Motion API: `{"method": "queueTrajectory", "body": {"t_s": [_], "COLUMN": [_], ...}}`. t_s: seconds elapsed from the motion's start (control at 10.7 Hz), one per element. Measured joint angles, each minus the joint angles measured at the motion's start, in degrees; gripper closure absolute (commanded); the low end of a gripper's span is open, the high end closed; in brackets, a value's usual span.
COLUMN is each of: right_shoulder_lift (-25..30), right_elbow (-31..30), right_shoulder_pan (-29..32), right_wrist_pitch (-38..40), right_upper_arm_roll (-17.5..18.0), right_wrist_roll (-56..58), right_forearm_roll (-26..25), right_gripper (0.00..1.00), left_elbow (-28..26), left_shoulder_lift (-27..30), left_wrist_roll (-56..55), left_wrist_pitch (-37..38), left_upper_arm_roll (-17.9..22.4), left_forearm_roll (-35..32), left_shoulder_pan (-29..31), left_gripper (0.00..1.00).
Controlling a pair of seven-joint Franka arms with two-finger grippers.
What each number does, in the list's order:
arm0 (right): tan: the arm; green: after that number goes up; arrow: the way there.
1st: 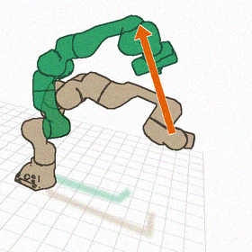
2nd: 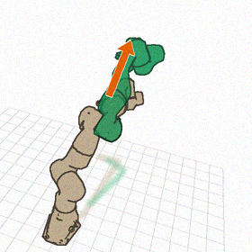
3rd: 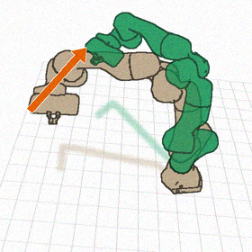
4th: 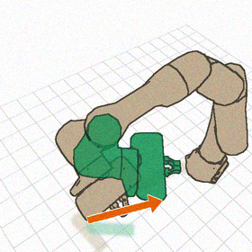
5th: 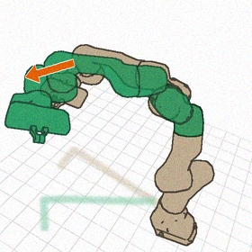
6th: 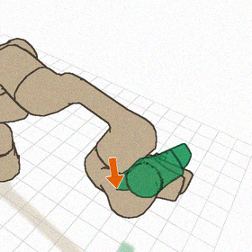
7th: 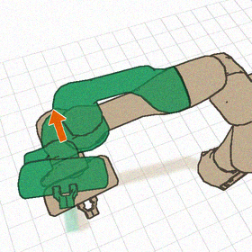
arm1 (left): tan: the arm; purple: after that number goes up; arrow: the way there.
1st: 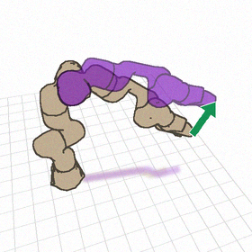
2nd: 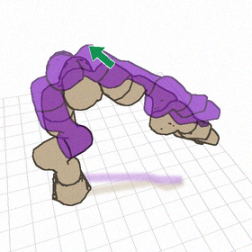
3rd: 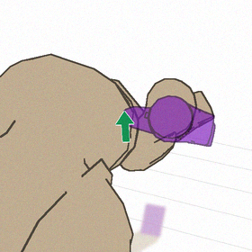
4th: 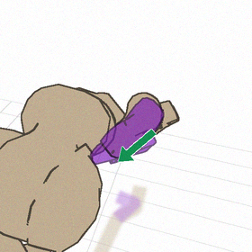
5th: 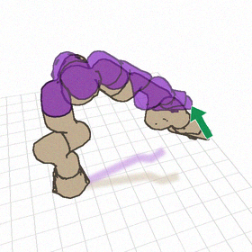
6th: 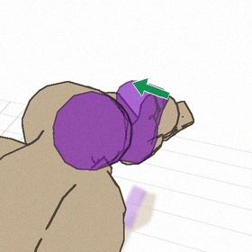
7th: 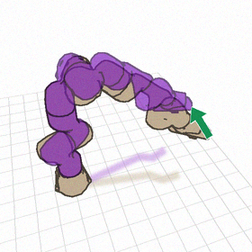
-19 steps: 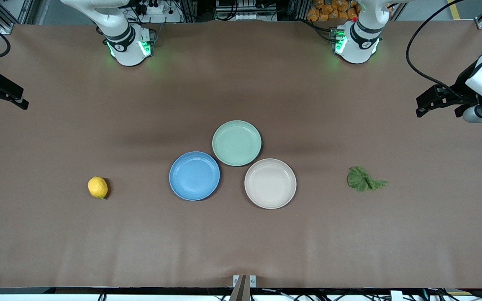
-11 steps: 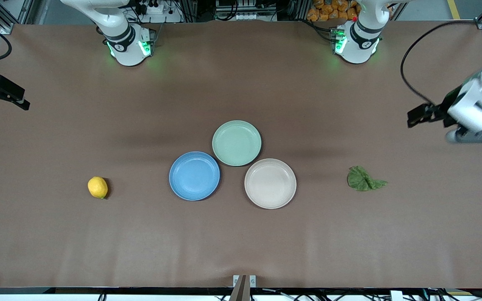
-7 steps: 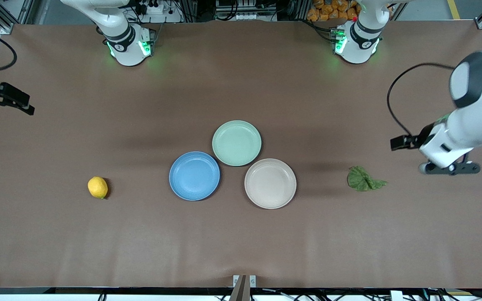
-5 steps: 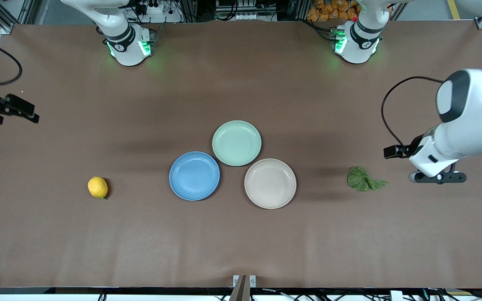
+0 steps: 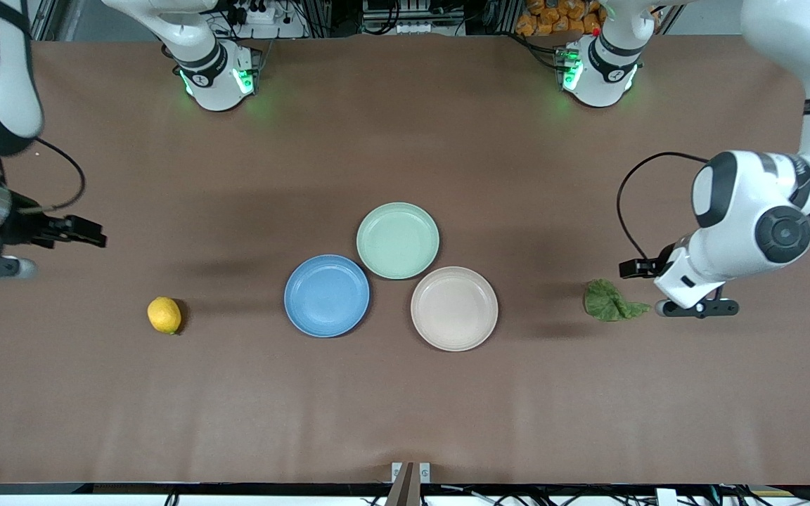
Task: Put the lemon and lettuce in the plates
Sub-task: 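Reach the right gripper to the lemon while the left gripper reaches the lettuce, then grasp the lemon with the right gripper while the left gripper grasps the lettuce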
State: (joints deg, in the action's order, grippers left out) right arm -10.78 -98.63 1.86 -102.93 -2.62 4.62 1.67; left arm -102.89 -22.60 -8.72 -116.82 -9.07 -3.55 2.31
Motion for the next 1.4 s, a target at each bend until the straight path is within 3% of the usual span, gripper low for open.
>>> {"method": "queueTrajectory", "body": {"t_s": [0.47, 0.65, 0.93, 1.21, 1.4], "right_shoulder_lift": [-8.9, -12.1, -16.3, -21.4, -23.4], "right_elbow": [-0.6, -0.7, -0.8, -0.9, -0.9], "right_shoulder_pan": [-0.1, -0.3, -0.4, -0.3, -0.3], "right_wrist_pitch": [-8.0, -11.3, -16.7, -23.1, -25.4], "right_upper_arm_roll": [0.3, 0.5, 0.6, 0.5, 0.5], "right_wrist_roll": [0.1, 0.2, 0.2, 1.6, 2.5], "right_forearm_roll": [0.0, 0.0, 0.0, 0.0, 0.0], "right_gripper": [0.0, 0.0, 0.0, 0.0, 0.0], "left_elbow": [-0.6, -0.5, -0.4, -0.5, -0.4], "left_shoulder_lift": [-9.1, -11.3, -12.0, -12.8, -13.7], "left_wrist_roll": [-1.7, -6.9, -10.3, -10.6, -11.1], "left_wrist_pitch": [-11.5, -13.5, -13.6, -13.6, -13.6], "left_upper_arm_roll": [0.1, -0.1, -0.2, -0.2, -0.2], "left_forearm_roll": [-2.8, -7.3, -8.3, -8.3, -8.0], "left_shoulder_pan": [0.0, -0.4, -1.5, -0.8, 0.0], "left_gripper": [0.0, 0.0, 0.0, 0.28, 0.63]}}
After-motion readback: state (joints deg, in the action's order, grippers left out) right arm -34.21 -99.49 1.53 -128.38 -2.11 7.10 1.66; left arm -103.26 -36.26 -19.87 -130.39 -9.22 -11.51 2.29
